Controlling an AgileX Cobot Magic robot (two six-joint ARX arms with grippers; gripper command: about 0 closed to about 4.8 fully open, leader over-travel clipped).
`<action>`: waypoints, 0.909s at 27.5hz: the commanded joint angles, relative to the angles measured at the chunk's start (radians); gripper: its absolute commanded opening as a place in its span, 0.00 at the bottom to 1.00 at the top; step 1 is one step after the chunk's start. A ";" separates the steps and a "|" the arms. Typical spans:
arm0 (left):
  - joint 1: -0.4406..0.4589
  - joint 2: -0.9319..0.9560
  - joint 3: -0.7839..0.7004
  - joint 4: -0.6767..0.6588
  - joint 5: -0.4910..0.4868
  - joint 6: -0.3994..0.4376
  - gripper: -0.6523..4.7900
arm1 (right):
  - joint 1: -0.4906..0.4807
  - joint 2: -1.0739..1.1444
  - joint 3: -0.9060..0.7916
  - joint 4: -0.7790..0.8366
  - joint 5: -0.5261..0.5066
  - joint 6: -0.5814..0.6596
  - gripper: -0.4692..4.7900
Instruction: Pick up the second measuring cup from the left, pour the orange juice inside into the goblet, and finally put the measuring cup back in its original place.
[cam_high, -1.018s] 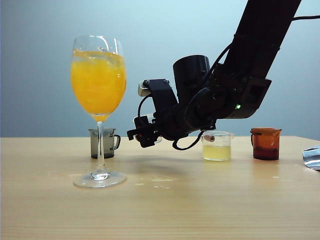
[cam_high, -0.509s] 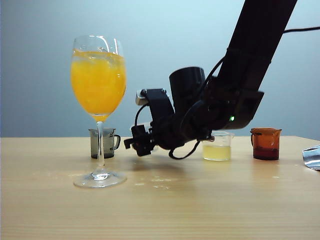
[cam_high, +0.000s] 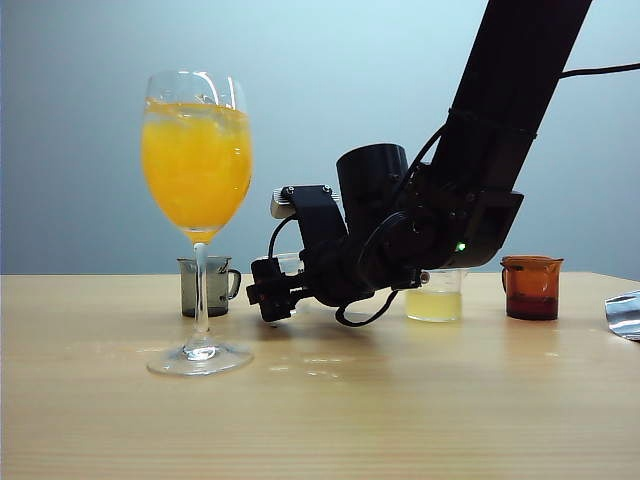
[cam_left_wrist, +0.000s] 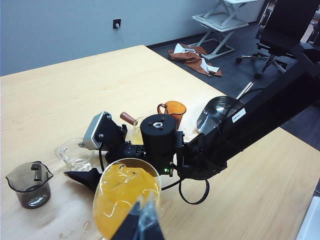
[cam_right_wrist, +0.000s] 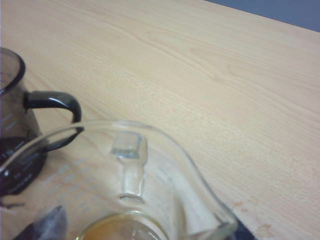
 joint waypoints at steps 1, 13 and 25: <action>0.000 -0.002 0.004 0.005 0.008 -0.003 0.11 | 0.003 -0.035 0.001 -0.090 -0.002 0.001 0.83; 0.000 -0.002 0.004 0.006 0.008 -0.003 0.11 | 0.004 -0.140 -0.013 -0.264 -0.003 0.047 0.83; 0.000 -0.002 0.004 0.006 0.008 -0.003 0.11 | 0.004 -0.231 -0.013 -0.521 -0.028 0.076 0.82</action>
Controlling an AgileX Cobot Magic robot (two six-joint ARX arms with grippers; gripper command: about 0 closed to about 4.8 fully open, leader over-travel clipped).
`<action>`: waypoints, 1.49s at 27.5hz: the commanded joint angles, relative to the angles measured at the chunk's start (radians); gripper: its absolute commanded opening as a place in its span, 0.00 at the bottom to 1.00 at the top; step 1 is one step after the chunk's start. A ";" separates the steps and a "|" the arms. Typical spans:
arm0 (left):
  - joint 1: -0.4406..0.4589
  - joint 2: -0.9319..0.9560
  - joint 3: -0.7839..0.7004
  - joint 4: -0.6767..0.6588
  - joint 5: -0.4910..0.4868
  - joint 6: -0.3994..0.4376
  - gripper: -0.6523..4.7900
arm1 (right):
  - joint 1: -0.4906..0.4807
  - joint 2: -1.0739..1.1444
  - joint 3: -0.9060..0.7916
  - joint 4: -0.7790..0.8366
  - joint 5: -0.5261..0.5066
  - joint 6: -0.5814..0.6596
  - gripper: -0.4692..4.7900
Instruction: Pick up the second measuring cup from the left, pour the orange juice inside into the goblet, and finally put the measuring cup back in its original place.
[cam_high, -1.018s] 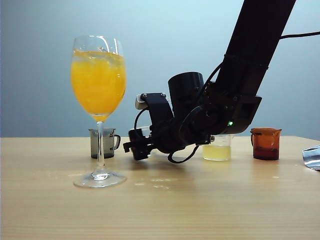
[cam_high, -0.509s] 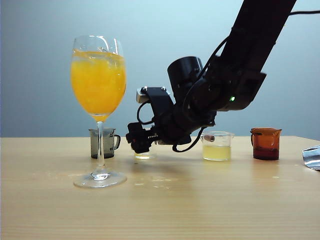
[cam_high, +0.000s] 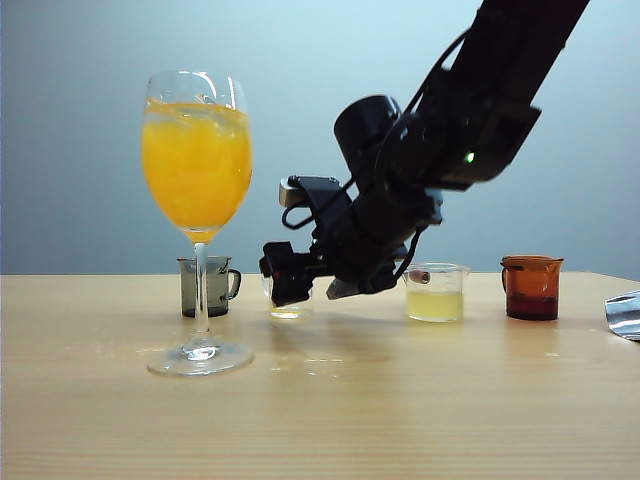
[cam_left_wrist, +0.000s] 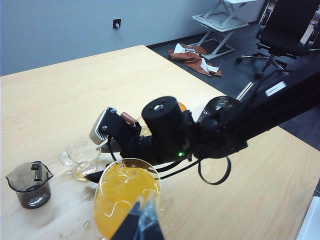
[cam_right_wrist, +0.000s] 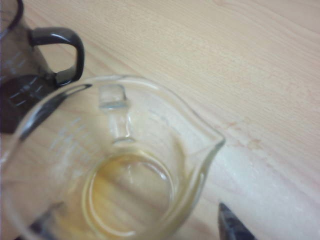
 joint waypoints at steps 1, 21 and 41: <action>0.000 -0.002 0.004 0.006 0.008 -0.003 0.11 | 0.002 -0.053 0.004 -0.086 -0.025 0.008 0.82; 0.000 -0.009 0.004 0.010 0.004 -0.003 0.11 | 0.009 -0.310 0.006 -0.586 -0.123 0.079 0.08; 0.000 -0.299 -0.110 -0.047 -0.487 -0.001 0.11 | 0.020 -1.074 -0.151 -0.726 0.107 -0.005 0.08</action>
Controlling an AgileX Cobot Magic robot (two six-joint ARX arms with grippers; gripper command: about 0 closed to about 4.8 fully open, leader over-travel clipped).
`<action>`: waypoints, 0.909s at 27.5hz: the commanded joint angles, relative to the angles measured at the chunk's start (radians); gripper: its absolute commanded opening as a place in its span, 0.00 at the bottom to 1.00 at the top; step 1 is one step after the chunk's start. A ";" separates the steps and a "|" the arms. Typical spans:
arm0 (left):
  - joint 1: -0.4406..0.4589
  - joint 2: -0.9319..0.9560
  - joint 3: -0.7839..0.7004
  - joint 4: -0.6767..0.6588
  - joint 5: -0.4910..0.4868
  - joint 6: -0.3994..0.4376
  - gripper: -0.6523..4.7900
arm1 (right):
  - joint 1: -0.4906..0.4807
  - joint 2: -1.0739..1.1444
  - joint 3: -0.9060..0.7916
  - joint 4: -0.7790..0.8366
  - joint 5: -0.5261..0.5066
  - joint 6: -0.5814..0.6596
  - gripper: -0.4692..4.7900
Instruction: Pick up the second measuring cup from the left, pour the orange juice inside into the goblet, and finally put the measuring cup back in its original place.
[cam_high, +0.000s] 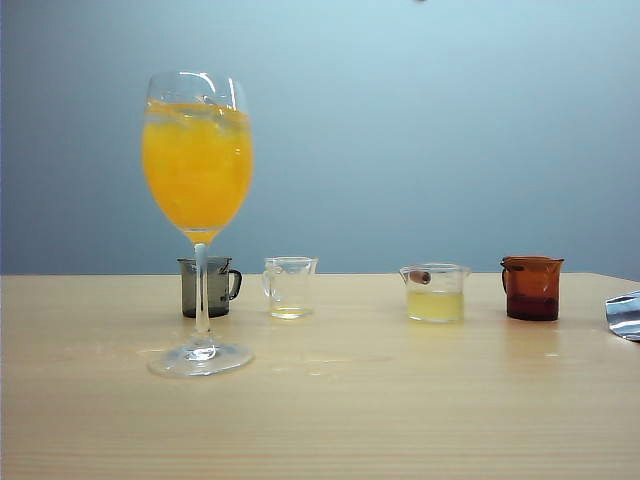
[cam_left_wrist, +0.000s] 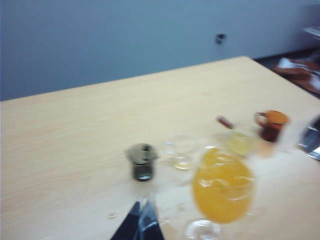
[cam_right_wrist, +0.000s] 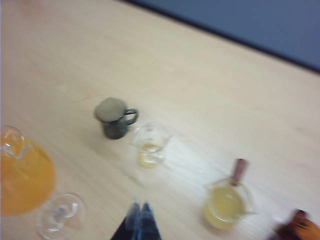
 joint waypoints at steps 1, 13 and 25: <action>0.000 -0.103 -0.091 0.072 -0.070 -0.014 0.11 | 0.001 -0.126 -0.096 0.057 0.080 -0.020 0.08; 0.000 -0.367 -0.352 0.193 -0.238 -0.034 0.11 | 0.000 -0.518 -0.482 0.234 0.288 -0.020 0.08; 0.000 -0.431 -0.564 0.424 -0.286 -0.069 0.11 | -0.001 -0.616 -0.546 0.194 0.360 -0.019 0.08</action>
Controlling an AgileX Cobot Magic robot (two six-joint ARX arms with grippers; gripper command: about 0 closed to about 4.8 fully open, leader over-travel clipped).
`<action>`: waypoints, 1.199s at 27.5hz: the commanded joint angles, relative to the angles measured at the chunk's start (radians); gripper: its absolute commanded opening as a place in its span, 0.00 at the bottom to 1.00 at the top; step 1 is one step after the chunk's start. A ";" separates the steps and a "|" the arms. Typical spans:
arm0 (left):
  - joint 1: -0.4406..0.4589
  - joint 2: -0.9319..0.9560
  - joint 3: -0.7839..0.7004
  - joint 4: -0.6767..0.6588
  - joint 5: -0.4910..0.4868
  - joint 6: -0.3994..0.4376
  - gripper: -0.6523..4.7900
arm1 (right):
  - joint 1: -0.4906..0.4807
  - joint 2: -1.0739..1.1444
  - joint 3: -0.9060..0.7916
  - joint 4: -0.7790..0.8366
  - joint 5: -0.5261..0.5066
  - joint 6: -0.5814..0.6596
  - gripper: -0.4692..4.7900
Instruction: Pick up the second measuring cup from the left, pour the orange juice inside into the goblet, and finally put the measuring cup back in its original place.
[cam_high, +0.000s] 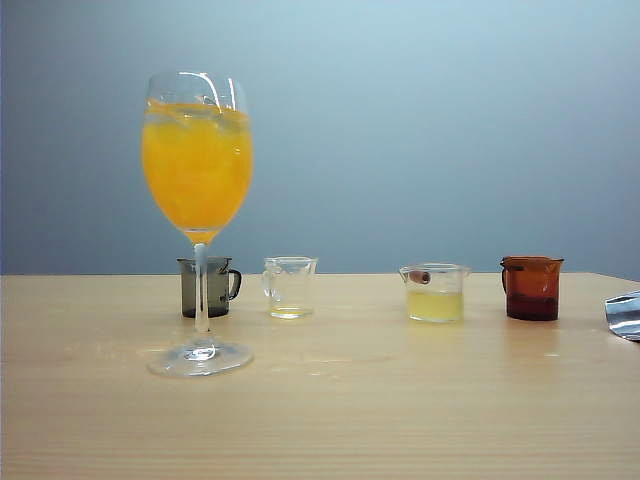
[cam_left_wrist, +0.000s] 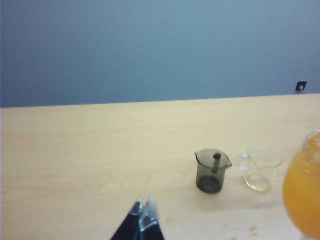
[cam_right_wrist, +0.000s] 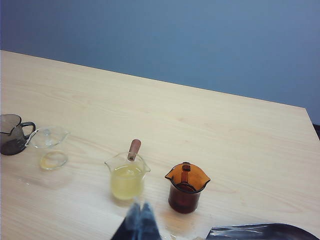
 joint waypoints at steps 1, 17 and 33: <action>0.000 0.000 -0.043 0.131 -0.002 -0.029 0.11 | 0.000 -0.001 0.003 0.006 0.005 -0.002 0.08; 0.000 0.000 -0.185 0.224 -0.024 -0.062 0.11 | 0.000 0.000 0.003 -0.008 0.005 -0.002 0.08; 0.003 0.000 -0.298 0.375 -0.046 -0.058 0.11 | 0.000 -0.001 0.003 -0.008 0.005 -0.002 0.08</action>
